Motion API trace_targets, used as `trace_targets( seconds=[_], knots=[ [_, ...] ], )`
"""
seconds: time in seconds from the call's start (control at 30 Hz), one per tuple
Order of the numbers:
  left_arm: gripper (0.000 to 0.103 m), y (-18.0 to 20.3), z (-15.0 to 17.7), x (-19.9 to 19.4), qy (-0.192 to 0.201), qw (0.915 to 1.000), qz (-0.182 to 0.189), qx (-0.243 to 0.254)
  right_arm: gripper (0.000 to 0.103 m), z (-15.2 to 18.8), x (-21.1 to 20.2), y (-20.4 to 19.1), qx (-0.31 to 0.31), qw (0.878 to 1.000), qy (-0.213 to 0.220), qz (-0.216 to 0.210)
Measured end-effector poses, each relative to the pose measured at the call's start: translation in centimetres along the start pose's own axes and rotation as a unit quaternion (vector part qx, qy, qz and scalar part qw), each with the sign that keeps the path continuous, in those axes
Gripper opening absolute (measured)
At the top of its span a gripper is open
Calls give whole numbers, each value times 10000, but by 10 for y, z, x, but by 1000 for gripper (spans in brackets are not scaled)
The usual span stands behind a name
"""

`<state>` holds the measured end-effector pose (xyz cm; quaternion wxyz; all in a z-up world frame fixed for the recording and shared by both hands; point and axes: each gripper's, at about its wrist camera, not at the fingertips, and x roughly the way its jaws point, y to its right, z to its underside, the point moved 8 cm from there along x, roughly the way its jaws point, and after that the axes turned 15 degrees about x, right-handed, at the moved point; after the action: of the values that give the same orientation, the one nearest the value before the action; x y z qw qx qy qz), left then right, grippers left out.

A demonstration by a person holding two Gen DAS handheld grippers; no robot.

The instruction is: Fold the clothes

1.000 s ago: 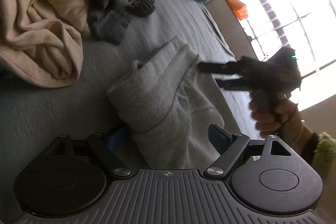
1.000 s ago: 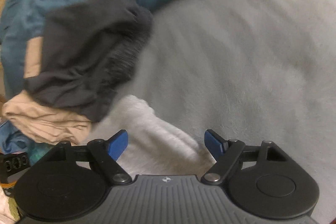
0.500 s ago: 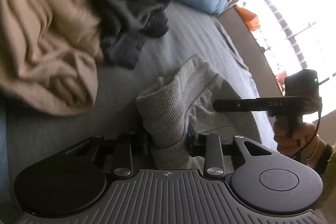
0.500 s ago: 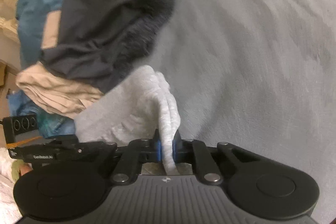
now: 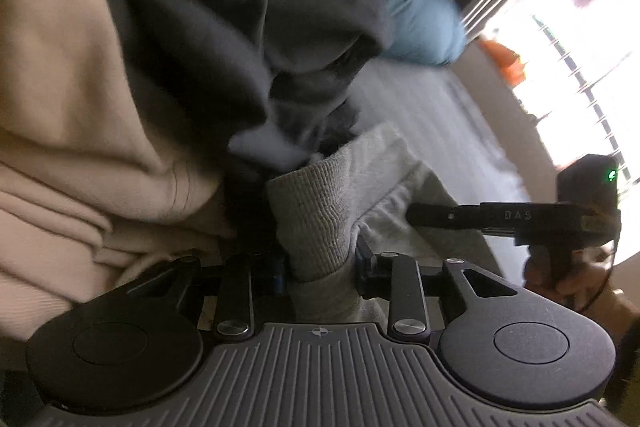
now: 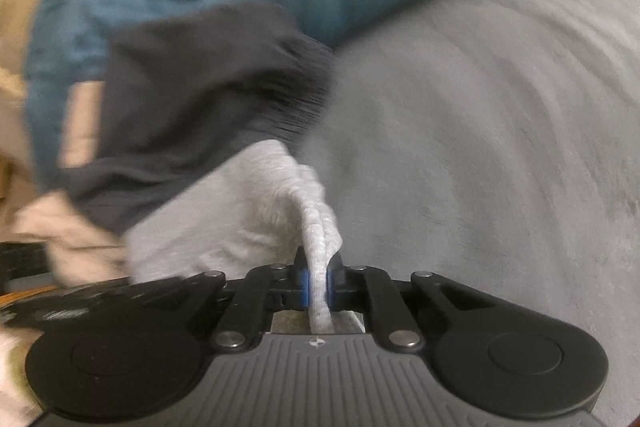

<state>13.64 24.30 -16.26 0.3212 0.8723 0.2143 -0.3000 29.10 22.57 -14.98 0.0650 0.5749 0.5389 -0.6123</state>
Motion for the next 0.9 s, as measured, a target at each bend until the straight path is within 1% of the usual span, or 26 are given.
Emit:
trace_targets(
  seconds=[0.07,0.1,0.13,0.17,0.2,0.23,0.27,0.3,0.37,0.43,0.5,0.53,0.6,0.67,0.7,0.73,0.8,0.83,0.9],
  knots=[
    [36,1,2,-2,-5,10000,-65,-10,16,-1,2,3,255,9996,110,-11],
    [39,1,3,-4,-4,10000,-78,-36,24,-1,-3,4,389,9991,160,-42],
    [41,1,4,-7,-18,9999,-97,-78,40,-1,-11,5,451,9987,233,0],
    [46,1,5,-9,-26,9998,-128,-119,47,-1,-24,7,456,9982,355,162],
    [49,2,6,-11,-25,9997,-175,-157,54,1,-40,10,440,9975,480,286],
    [50,3,7,-14,-22,9996,-221,-193,57,3,-58,13,420,9966,600,383],
    [52,5,7,-17,-13,9994,-273,-213,60,6,-78,17,480,9952,736,424],
    [57,7,7,-20,4,9992,-339,-210,63,12,-104,22,625,9930,917,404],
    [60,11,7,-27,41,9987,-484,-124,65,27,-159,33,946,9860,1346,284],
    [62,15,9,-35,71,9977,-666,65,70,55,-219,46,1299,9740,1849,184],
    [62,20,15,-46,132,9965,-783,271,74,90,-273,59,1598,9593,2325,155],
    [62,25,17,-51,160,9956,-828,410,77,113,-300,66,1745,9501,2578,184],
    [62,37,20,-61,239,9925,-894,794,77,164,-349,78,2023,9292,3078,322],
    [62,56,24,-70,355,9869,-927,1268,78,223,-391,89,2257,9051,3561,545],
    [62,70,25,-74,428,9829,-869,1564,80,253,-412,94,2370,8918,3798,657],
    [63,85,28,-77,499,9780,-783,1870,82,285,-431,100,2494,8762,4046,801],
    [67,119,34,-81,598,9641,-543,2531,83,350,-458,117,2887,8368,4525,1085],
    [69,137,38,-79,569,9568,-383,2825,83,383,-468,126,3118,8153,4733,1187],
    [69,176,47,-73,408,9409,7,3363,83,436,-478,147,3569,7814,4904,1464]
  ],
)
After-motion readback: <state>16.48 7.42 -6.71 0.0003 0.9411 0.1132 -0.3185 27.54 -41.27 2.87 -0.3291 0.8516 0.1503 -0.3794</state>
